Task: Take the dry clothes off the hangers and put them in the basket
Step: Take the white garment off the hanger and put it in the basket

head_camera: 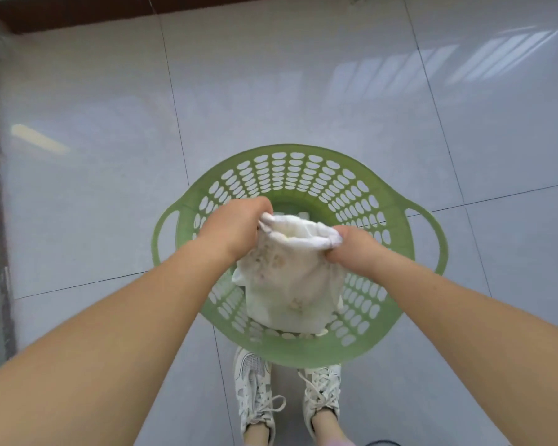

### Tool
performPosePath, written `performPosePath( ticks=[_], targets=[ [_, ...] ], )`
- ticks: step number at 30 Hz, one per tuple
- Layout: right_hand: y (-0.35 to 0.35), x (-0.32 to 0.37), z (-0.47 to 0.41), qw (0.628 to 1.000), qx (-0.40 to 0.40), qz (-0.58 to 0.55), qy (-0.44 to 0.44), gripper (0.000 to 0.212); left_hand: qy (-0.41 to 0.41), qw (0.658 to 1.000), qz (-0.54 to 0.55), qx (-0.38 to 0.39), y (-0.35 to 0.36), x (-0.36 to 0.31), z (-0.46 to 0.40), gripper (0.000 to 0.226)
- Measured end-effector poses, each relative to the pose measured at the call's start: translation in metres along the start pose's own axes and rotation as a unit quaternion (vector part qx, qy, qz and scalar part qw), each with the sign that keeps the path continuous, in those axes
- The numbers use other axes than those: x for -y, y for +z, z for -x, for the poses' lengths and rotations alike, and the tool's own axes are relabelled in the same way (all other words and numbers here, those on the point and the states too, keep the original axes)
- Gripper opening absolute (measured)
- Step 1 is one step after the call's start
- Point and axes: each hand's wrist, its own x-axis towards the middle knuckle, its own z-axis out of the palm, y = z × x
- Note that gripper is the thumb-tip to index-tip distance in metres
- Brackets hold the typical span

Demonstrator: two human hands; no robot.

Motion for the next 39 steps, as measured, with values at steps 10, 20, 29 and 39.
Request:
performPosePath(
  ticks=[10,20,29,39],
  targets=[
    [0.029,-0.034,-0.143,0.989,-0.051,0.129,0.059,0.008,-0.045,0.996,-0.07,0.037,0.079,0.03,-0.1,0.031],
    [0.07,-0.073,-0.189,0.969,-0.212,0.114,0.064,0.067,-0.107,0.989,-0.064,-0.082,0.164,0.052,-0.115,0.072],
    [0.076,-0.068,-0.138,0.981,-0.162,0.097,0.049,0.052,-0.094,0.99,-0.017,0.1,0.181,0.024,-0.048,0.064],
    [0.032,0.019,0.023,0.975,-0.215,-0.047,-0.04,0.047,-0.014,0.992,0.121,-0.044,0.028,-0.044,0.032,0.049]
  ],
)
